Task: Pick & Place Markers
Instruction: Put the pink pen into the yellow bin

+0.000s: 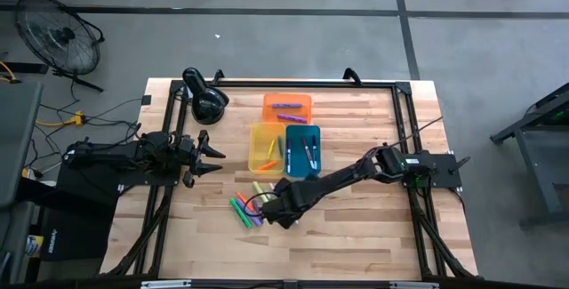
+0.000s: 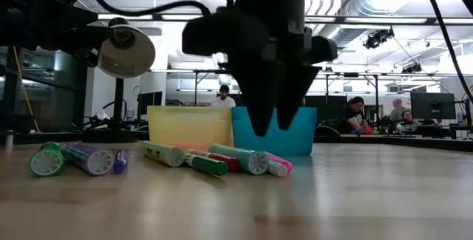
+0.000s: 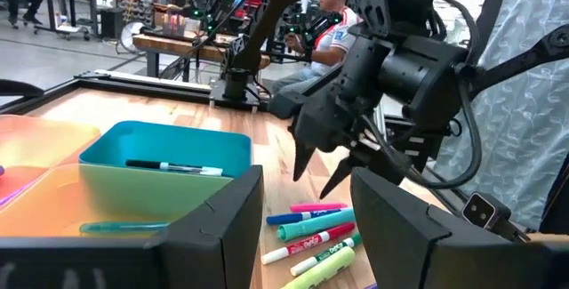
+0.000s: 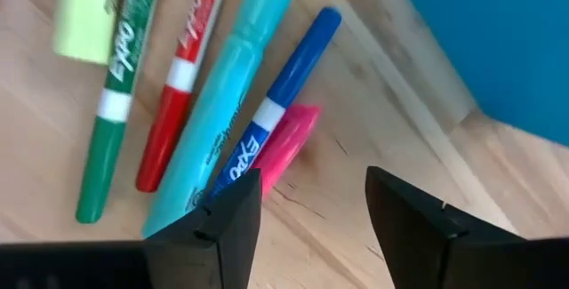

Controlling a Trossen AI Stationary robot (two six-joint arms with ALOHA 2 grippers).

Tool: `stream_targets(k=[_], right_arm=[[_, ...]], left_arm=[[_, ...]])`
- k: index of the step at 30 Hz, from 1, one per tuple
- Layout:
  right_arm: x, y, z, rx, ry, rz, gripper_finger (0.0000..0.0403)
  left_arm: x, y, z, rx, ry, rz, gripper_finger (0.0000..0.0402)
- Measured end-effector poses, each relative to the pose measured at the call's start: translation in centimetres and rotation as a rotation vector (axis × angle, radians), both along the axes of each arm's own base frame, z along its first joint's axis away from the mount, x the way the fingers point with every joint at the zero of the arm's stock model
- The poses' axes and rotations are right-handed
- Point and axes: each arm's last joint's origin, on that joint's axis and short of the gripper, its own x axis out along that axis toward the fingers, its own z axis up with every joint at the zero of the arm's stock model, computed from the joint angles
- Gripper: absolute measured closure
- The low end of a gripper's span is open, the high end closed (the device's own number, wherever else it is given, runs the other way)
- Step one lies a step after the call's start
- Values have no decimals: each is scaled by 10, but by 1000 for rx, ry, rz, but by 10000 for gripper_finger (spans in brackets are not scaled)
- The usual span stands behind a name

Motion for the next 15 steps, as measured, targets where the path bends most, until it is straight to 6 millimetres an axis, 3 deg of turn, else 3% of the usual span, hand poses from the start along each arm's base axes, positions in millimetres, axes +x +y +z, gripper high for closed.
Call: stream_targets(k=[6,15], right_arm=[[-3,1,-16,43,24,-5,213],[-1,0,-17,42,-3,-5,217]], left_arm=[[0,0,0,0,0,0,232],[0,0,0,0,0,0,232]])
